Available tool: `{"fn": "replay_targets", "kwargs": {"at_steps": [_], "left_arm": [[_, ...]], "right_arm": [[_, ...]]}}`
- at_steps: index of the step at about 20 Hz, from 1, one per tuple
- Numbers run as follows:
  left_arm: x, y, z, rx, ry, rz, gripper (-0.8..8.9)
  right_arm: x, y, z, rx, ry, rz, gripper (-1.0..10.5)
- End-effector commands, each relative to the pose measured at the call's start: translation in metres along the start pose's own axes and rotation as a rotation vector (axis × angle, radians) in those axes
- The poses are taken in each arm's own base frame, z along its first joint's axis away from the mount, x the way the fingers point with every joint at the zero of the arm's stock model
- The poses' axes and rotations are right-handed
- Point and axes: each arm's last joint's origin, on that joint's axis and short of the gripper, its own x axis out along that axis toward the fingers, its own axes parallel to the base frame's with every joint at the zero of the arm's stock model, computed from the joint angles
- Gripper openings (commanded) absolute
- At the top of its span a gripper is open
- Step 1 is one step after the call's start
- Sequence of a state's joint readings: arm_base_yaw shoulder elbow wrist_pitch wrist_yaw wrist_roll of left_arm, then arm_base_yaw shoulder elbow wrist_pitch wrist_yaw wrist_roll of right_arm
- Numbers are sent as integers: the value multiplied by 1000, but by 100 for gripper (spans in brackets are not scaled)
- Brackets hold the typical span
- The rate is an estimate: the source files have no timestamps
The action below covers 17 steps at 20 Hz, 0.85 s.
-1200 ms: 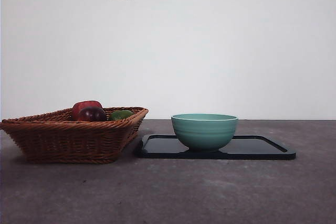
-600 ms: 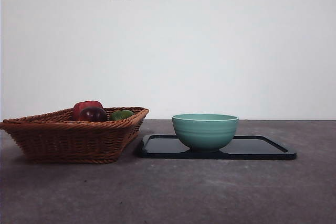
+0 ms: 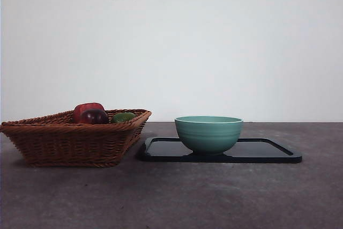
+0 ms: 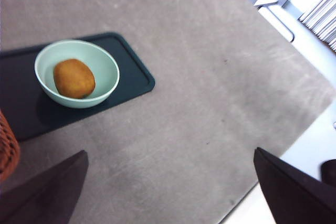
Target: Pick up the wifruite, put it on the bowl, pick up the plate, put it on desk
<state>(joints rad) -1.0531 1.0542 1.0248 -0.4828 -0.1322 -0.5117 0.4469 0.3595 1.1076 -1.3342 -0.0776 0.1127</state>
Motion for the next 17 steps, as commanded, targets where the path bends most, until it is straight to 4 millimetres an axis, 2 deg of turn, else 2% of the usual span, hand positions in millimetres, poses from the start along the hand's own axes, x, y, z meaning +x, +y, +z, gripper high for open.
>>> {"fn": "replay_targets", "kwargs": {"at_steps": [1, 9, 17], "left_arm": [[21, -6, 12, -34, 26, 21, 491], [94, -8, 70, 5, 271, 219, 487], [174, 15, 109, 39, 472, 365, 486]], "right_arm": [[-2, 1, 4, 8, -36, 10, 588], [-2, 1, 4, 8, -36, 10, 588], [-2, 1, 4, 8, -36, 10, 588]]}}
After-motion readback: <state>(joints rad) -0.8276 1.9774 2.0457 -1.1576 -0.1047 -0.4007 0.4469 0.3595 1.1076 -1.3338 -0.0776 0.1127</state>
